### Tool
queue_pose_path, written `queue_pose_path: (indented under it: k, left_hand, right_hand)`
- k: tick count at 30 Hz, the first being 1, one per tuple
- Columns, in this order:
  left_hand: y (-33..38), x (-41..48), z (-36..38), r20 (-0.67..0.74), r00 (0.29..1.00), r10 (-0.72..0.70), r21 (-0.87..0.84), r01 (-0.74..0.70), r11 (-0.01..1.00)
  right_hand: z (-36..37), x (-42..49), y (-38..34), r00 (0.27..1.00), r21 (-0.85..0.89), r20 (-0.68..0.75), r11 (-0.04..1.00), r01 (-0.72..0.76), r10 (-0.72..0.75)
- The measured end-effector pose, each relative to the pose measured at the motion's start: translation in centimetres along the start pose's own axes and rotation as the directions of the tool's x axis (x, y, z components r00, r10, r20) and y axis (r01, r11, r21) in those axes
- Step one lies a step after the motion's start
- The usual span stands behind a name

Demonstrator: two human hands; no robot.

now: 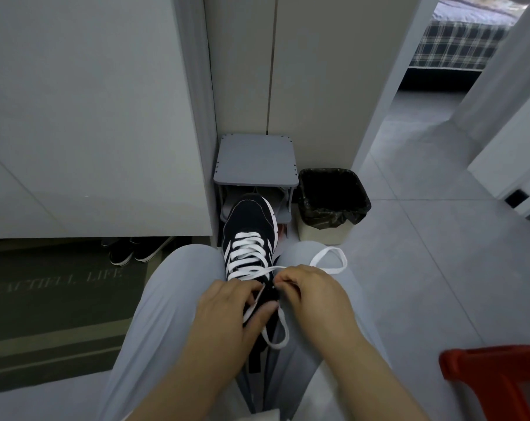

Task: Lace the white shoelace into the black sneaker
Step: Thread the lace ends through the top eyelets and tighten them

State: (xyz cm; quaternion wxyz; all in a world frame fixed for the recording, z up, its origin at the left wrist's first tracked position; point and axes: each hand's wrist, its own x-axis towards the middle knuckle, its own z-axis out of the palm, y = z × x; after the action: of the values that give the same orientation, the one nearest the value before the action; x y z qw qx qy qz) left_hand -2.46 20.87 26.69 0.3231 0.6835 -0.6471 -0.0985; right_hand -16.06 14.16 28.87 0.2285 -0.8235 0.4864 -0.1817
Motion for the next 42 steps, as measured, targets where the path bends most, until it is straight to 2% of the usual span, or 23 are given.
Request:
queue_pose_path:
  k: [4, 7, 10, 15, 19, 21, 23, 26, 29, 31, 33, 34, 35, 38, 40, 42]
  left_hand:
    - [-0.7, 0.8, 0.9, -0.103, 0.994, -0.019, 0.135, 0.033, 0.99]
    - [-0.6, 1.3, 1.2, -0.137, 0.989, -0.06, 0.159, 0.082, 0.984]
    - [-0.2, 1.6, 1.2, -0.155, 0.982, -0.111, 0.142, 0.134, 0.981]
    - [-0.9, 1.6, 1.6, -0.204, 0.978, -0.052, 0.167, 0.087, 0.982]
    - [-1.0, 1.5, 1.8, -0.181, 0.983, -0.033, 0.211, 0.071, 0.975]
    - [-0.9, 1.4, 1.6, -0.155, 0.987, -0.03, 0.2, 0.061, 0.978]
    - [-1.1, 1.2, 1.2, -0.117, 0.993, -0.014, 0.117, 0.027, 0.993]
    - [-1.2, 1.0, -0.2, -0.001, 0.999, -0.041, -0.094, 0.041, 0.995]
    - [-0.4, 0.9, -1.6, 0.137, 0.989, -0.053, -0.317, 0.095, 0.944]
    - [0.7, 0.9, -2.4, 0.19, 0.981, -0.043, -0.538, 0.141, 0.831]
    - [1.6, 1.0, -2.9, 0.267, 0.96, -0.08, -0.741, 0.258, 0.62]
    - [1.6, 1.0, -3.0, 0.295, 0.949, -0.112, -0.779, 0.306, 0.548]
    - [1.6, 1.0, -3.1, 0.308, 0.941, -0.142, -0.782, 0.335, 0.525]
    - [0.6, 0.9, -3.2, 0.318, 0.915, -0.248, -0.71, 0.404, 0.578]
    - [-0.3, 0.9, -3.7, 0.265, 0.912, -0.312, -0.575, 0.409, 0.709]
    - [-1.3, 0.7, -4.8, 0.24, 0.933, -0.266, -0.321, 0.335, 0.886]
  right_hand:
    - [0.5, 0.0, -0.2, 0.994, 0.063, -0.11, 0.998, -0.002, 0.009]
    - [0.4, -0.1, -0.2, 0.993, 0.081, -0.106, 0.995, -0.052, 0.06]
    - [0.6, -0.1, -0.2, 0.994, 0.064, -0.102, 0.997, -0.043, 0.049]
    - [1.1, 0.2, 0.1, 0.989, 0.057, -0.145, 0.998, 0.016, -0.007]
    - [1.4, 0.3, 0.1, 0.987, 0.044, -0.158, 0.998, 0.038, -0.031]
    - [1.1, 0.4, 0.1, 0.974, 0.06, -0.226, 0.998, 0.025, -0.011]
    - [0.8, 0.6, 0.3, 0.964, -0.003, -0.264, 1.0, 0.026, -0.026]
    - [1.0, 1.1, 0.7, 0.975, -0.198, -0.187, 0.977, 0.08, -0.118]
    - [0.4, 1.2, 0.8, 0.991, -0.11, -0.084, 0.99, 0.091, -0.1]
    - [-0.4, 1.3, 0.8, 0.995, 0.06, -0.028, 0.994, 0.093, -0.092]
    - [-1.2, 1.2, 0.5, 0.999, 0.226, -0.027, 0.973, 0.047, -0.042]
    - [-1.4, 1.1, 0.4, 0.999, 0.27, -0.038, 0.963, 0.019, -0.01]
    - [-1.6, 1.0, 0.4, 0.999, 0.283, -0.047, 0.959, -0.002, 0.016]
    - [-2.0, 0.6, 0.1, 0.998, 0.343, 0.021, 0.937, -0.07, 0.067]
    - [-2.5, 0.5, 0.1, 0.994, 0.442, 0.069, 0.891, -0.105, 0.083]
    - [-3.3, 0.4, -0.2, 0.994, 0.548, 0.064, 0.83, -0.109, 0.088]
